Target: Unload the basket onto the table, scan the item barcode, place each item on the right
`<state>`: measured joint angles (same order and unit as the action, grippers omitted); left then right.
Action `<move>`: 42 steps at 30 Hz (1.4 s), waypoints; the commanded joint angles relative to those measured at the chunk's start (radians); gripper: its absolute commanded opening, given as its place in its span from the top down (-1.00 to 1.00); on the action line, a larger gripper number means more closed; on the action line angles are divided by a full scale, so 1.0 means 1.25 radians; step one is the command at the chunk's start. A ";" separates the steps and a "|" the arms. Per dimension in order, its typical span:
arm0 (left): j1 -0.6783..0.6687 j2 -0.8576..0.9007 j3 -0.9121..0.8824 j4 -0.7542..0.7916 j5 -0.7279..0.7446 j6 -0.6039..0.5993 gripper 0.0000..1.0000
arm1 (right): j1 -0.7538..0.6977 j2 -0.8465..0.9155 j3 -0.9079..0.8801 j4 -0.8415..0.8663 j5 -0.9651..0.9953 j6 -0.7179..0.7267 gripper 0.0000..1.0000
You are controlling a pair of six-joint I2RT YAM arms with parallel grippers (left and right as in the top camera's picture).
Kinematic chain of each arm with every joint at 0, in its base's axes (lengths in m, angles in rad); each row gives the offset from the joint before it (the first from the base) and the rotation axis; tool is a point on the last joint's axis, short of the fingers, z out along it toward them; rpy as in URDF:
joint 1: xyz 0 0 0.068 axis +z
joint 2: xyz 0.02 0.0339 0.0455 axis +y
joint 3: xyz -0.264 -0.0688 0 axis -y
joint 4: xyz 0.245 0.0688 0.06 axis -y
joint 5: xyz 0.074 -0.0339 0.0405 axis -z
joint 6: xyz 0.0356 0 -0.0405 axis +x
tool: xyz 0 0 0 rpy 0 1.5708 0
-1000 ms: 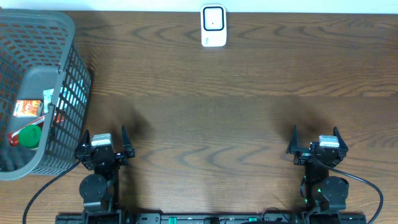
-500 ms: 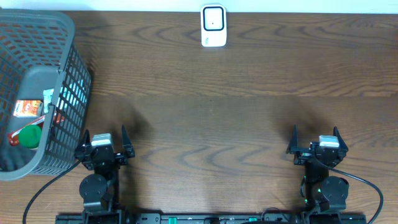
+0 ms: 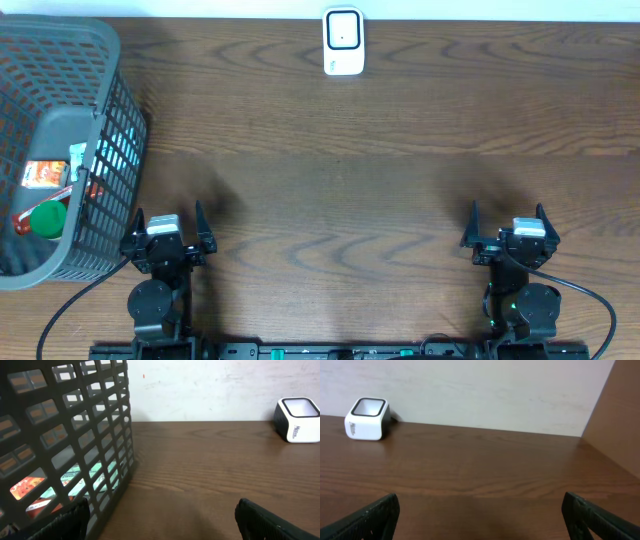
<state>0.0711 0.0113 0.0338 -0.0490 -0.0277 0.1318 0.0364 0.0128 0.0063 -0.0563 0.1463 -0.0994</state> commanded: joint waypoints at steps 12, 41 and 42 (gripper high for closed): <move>-0.002 0.000 -0.023 -0.018 0.005 0.008 -0.87 | 0.002 0.002 -0.001 -0.005 -0.007 -0.011 -0.99; -0.002 0.001 -0.023 -0.007 0.135 -0.034 -0.87 | 0.002 0.002 -0.001 -0.005 -0.007 -0.011 -0.99; -0.002 0.002 -0.023 -0.004 0.183 -0.035 -0.87 | 0.002 0.002 -0.001 -0.005 -0.007 -0.011 -0.99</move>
<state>0.0711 0.0113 0.0322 -0.0483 0.0242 0.1238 0.0364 0.0128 0.0063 -0.0563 0.1463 -0.0994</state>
